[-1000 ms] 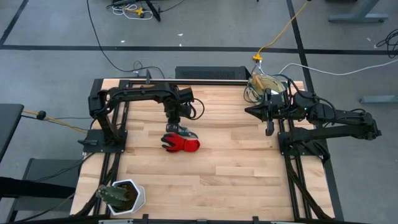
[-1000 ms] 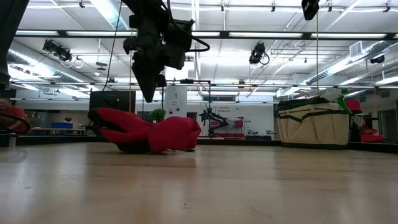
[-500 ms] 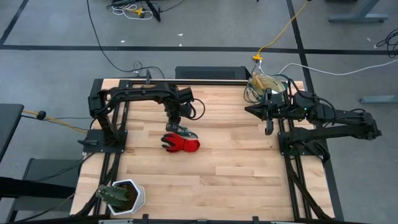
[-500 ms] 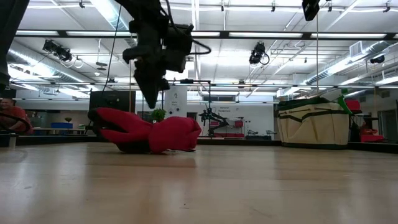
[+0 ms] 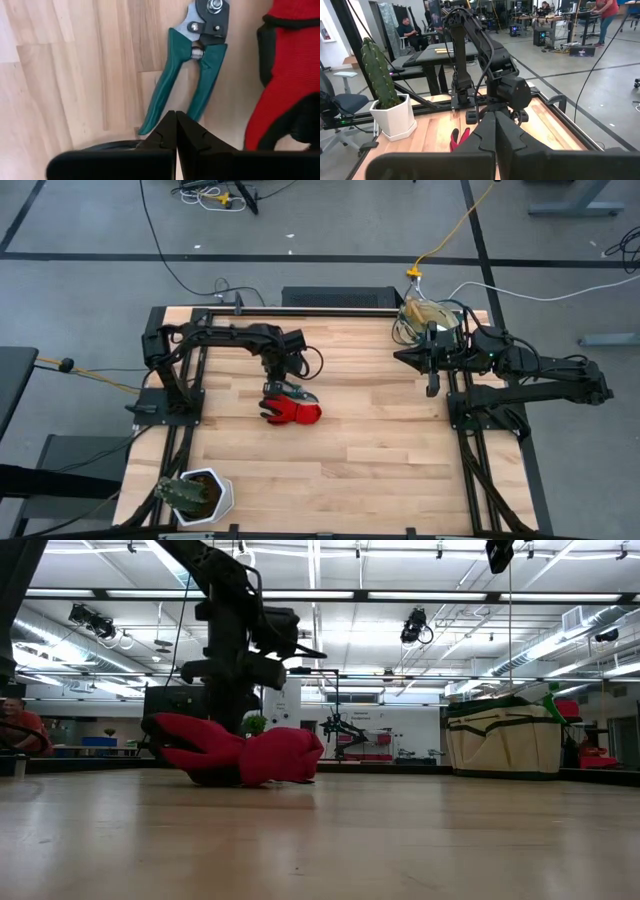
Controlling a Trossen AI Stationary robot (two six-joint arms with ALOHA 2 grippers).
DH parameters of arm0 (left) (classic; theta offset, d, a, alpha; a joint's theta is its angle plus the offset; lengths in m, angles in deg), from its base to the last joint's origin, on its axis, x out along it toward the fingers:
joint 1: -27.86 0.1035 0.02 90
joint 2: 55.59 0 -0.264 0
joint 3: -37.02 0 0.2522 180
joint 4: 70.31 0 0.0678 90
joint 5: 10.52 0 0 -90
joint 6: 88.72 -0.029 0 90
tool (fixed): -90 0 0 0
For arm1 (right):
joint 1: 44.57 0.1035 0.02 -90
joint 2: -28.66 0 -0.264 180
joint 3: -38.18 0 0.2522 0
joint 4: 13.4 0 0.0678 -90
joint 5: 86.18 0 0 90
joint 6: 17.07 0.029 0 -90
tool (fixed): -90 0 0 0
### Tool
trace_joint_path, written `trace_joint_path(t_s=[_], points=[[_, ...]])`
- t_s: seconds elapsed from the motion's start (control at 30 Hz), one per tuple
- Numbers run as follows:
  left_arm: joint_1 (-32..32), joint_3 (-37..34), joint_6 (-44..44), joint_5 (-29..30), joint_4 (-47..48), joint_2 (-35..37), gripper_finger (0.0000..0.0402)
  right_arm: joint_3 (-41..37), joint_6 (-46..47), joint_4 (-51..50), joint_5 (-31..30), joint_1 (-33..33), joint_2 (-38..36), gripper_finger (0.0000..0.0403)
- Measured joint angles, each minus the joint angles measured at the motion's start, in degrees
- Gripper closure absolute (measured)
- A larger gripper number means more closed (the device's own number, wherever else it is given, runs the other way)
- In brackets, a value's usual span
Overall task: Pick & Place Garden tools in Gardening bag
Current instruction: Put the green shear scissors into the gardening bag
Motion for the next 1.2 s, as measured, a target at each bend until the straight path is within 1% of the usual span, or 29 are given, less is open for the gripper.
trace_joint_path(t_s=[0.17,0.6,0.73,1.03,1.13,1.2], points=[[0.50,-0.92,-1.07,1.12,-1.54,0.00,0.0396,0.00,0.00,-0.01,0.00,0.00,0.00,0.0403],[0.58,-1.09,-1.19,2.06,-2.52,0.00,0.0351,0.00,0.22,-0.04,0.00,0.00,0.00,0.0403],[0.57,-1.09,-0.76,3.17,-4.15,0.00,0.0319,0.00,0.22,-0.06,0.00,0.00,0.00,0.0403],[0.42,-1.09,-0.68,3.24,-4.38,0.00,0.0214,0.00,0.22,-0.06,0.00,0.00,0.00,0.0403],[-0.20,-1.09,-1.54,3.28,-4.30,0.00,0.0191,0.00,0.22,-0.04,0.00,0.00,0.00,0.0403],[-0.82,-1.24,-2.82,3.32,-4.74,0.00,0.0184,0.00,0.22,-0.06,0.00,0.00,0.00,0.0403]])
